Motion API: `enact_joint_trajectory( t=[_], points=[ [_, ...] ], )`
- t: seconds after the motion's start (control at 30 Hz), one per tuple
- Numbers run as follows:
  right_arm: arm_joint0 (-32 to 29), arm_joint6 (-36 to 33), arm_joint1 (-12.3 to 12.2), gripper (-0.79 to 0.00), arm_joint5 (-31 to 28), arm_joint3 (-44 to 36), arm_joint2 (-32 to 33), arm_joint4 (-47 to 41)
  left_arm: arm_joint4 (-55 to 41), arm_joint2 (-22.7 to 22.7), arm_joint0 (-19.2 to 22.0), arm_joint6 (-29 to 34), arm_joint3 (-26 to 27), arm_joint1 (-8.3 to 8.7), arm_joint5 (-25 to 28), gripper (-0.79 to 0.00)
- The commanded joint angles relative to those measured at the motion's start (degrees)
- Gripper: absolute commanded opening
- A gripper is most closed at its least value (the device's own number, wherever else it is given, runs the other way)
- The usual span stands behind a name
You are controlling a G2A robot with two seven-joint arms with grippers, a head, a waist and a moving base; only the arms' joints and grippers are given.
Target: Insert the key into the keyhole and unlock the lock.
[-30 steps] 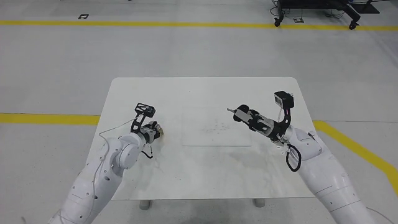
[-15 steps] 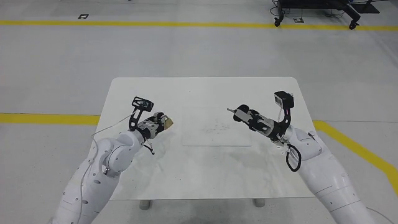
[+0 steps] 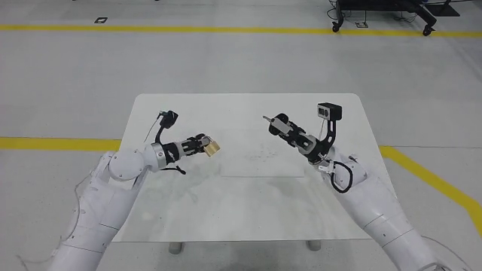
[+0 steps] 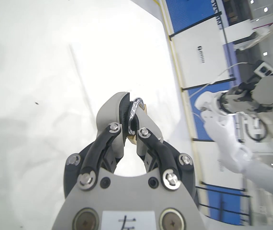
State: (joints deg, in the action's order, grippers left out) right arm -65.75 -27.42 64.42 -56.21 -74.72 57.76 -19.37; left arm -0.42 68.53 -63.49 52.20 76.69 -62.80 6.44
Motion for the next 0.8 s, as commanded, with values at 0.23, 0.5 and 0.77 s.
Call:
enact_joint_trajectory(
  t=[0.23,0.5,0.77],
  points=[
    [1.3,1.3,0.6,-0.785,-0.1,1.4,-0.9,-0.1,-2.0,-1.7,2.5,2.0,-2.2,-0.45,-0.3,-0.785],
    [0.8,1.1,0.9,-0.785,1.3,-0.1,-1.9,-1.1,-6.0,-0.9,1.7,2.9,-3.6,-0.47,-2.0,-0.785],
    [4.1,1.2,3.5,-0.785,1.6,2.4,-7.6,-3.3,-19.8,-2.6,7.1,16.3,-12.3,-1.45,-8.2,-0.785]
  ],
)
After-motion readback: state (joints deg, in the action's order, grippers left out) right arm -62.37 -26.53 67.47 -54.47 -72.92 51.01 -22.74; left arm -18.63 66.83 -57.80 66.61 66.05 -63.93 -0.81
